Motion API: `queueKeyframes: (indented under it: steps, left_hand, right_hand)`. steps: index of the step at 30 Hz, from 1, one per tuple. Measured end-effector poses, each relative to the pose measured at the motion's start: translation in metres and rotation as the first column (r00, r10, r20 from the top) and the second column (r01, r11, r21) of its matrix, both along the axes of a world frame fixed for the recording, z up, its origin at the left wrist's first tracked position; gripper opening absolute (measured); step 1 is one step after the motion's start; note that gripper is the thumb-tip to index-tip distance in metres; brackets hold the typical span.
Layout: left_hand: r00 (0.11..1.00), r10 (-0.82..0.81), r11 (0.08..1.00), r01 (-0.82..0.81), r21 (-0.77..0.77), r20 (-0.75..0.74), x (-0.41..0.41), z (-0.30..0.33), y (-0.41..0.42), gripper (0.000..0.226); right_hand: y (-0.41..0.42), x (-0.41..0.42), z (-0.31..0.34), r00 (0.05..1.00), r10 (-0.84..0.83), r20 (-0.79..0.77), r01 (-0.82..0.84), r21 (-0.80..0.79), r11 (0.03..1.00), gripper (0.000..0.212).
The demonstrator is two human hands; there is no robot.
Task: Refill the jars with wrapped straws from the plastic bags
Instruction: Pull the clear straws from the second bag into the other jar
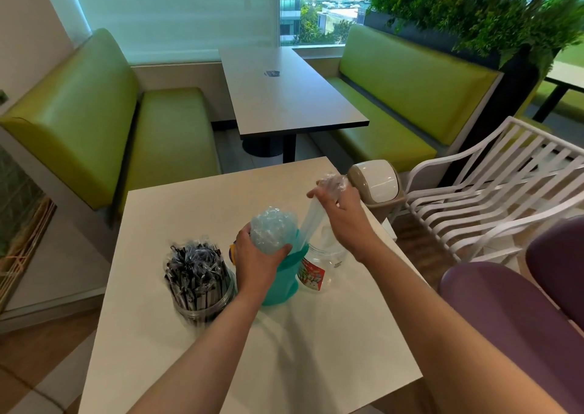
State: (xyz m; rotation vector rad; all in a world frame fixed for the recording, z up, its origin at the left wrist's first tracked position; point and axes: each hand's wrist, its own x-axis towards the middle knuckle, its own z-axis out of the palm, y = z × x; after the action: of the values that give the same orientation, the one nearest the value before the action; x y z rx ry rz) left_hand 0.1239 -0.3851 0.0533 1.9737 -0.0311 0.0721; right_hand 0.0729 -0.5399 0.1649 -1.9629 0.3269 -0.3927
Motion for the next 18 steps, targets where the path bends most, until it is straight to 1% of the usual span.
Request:
queueKeyframes:
  steps: [3,7,10,12,14,16,18]
  left_hand:
    - [1.000,0.016,1.000,-0.016,-0.005,-0.011,0.002,-0.001,0.001,0.097]
    - [0.999,0.031,0.999,-0.031,-0.009,-0.025,0.003,-0.001,0.000,0.098]
    - [0.999,0.047,0.999,-0.048,-0.015,-0.022,0.004,0.000,0.000,0.097]
    - [0.998,0.055,0.998,-0.055,-0.022,-0.019,0.004,0.000,0.000,0.096]
    - [0.998,0.059,0.998,-0.060,-0.026,-0.020,0.004,0.000,0.000,0.096]
    - [0.998,0.062,0.998,-0.062,-0.027,-0.020,0.004,0.000,0.001,0.096]
    - [0.998,0.064,0.998,-0.065,-0.028,-0.021,0.003,0.000,0.001,0.095]
  right_hand:
    - [-0.009,-0.003,0.020,0.989,-0.022,0.144,0.025,-0.021,0.999,0.034]
    - [-0.022,-0.003,0.032,0.947,-0.139,0.289,0.116,0.097,0.989,0.033]
    - [-0.026,-0.004,0.038,0.912,-0.236,0.335,0.185,0.179,0.966,0.035]
    - [-0.029,-0.006,0.040,0.874,-0.314,0.371,0.253,0.205,0.946,0.038]
    - [-0.031,-0.006,0.039,0.855,-0.356,0.377,0.306,0.187,0.934,0.040]
    - [-0.032,-0.007,0.032,0.886,-0.338,0.316,0.323,0.101,0.941,0.038]
    - [-0.030,-0.007,0.016,0.929,-0.288,0.231,0.286,0.041,0.957,0.033]
